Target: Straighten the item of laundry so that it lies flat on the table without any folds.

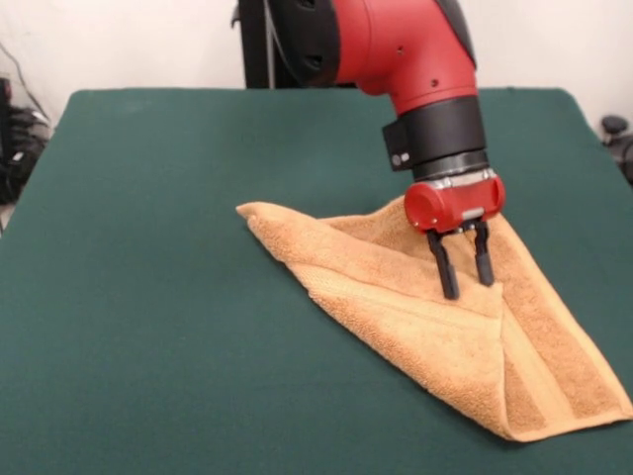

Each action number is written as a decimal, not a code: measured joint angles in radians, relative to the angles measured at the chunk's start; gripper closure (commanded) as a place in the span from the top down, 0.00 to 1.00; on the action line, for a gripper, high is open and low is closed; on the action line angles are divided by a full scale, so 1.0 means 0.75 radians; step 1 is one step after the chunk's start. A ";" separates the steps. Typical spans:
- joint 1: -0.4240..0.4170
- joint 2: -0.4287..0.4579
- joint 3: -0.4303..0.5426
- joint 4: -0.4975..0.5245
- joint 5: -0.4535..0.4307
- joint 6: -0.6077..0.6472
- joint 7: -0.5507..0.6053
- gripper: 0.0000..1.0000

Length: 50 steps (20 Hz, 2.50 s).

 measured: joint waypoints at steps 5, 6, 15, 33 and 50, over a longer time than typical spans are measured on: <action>0.014 0.004 -0.006 -0.002 -0.001 0.000 0.000 0.00; 0.018 0.005 -0.007 -0.002 -0.001 0.000 0.000 0.00; 0.028 0.007 -0.018 -0.008 -0.001 0.000 0.000 0.00; -0.371 -0.097 0.368 0.031 -0.143 0.400 0.000 0.00; -0.696 -0.171 0.576 0.032 -0.291 0.516 0.000 0.00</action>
